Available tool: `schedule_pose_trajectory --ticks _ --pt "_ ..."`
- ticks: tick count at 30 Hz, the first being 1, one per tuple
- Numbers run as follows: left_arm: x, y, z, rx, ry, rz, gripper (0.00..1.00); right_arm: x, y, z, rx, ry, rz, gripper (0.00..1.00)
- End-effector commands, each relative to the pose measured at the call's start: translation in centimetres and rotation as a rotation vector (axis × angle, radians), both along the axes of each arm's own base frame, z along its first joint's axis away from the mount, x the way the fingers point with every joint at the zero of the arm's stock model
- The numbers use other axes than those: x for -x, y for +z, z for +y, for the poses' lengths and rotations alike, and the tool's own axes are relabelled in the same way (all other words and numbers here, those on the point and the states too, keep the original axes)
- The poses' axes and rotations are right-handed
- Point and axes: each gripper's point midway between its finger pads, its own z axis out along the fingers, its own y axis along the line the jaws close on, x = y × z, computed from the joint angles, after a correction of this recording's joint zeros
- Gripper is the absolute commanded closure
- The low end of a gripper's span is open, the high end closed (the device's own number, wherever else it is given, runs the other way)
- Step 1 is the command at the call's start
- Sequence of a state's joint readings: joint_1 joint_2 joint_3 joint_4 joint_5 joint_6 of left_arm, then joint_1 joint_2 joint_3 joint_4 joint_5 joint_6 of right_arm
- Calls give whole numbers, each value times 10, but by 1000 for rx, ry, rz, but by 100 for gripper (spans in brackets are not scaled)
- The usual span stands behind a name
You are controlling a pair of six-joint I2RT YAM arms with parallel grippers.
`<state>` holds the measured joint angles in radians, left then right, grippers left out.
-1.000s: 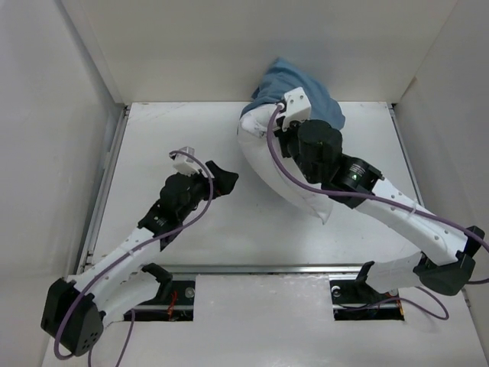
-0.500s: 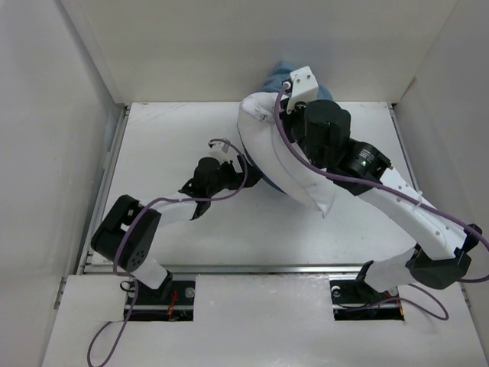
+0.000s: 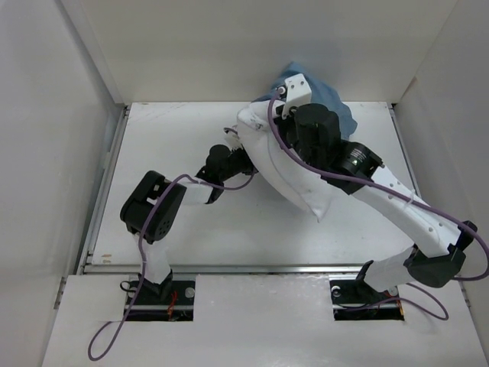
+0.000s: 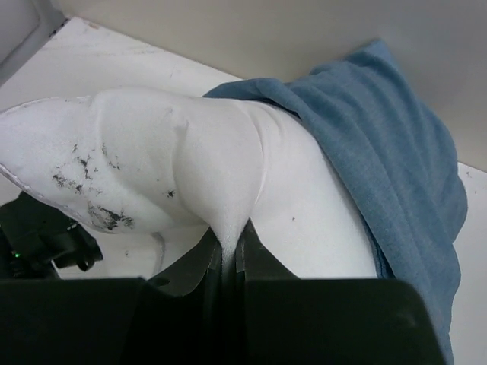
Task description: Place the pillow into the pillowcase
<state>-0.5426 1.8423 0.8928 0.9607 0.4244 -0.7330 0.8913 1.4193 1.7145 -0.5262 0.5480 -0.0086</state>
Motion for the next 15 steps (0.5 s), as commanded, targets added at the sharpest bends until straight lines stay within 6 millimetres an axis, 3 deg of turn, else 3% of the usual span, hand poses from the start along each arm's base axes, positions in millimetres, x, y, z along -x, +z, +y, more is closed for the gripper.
schedule_pose_trajectory --ticks 1,2,3,4,6,8,9,11,13,14,15 --pt "9 68 -9 165 -85 -158 100 11 24 3 -111 44 -45 100" --pt "20 59 -3 166 -85 -137 100 11 17 4 -98 43 -34 100" --pt "24 63 6 180 -74 -148 100 8 -7 6 -52 42 5 100" --pt "35 87 14 208 -67 -199 100 7 -21 9 -21 42 30 100" --pt "47 81 33 184 -16 -186 100 2 -58 17 22 32 101 100" --pt "63 96 45 150 19 -213 100 -1 -110 27 100 41 193 100" --pt "61 91 57 122 87 -200 100 -2 -127 29 107 29 233 100" --pt "75 102 66 73 124 -213 100 -14 -167 23 167 -88 281 100" --pt "84 101 76 56 171 -206 100 -24 -188 6 192 -253 290 100" --pt "90 104 79 56 171 -206 100 -32 -190 -15 237 -401 236 100" --pt "102 112 82 56 161 -205 100 -35 -205 -25 296 -482 232 100"
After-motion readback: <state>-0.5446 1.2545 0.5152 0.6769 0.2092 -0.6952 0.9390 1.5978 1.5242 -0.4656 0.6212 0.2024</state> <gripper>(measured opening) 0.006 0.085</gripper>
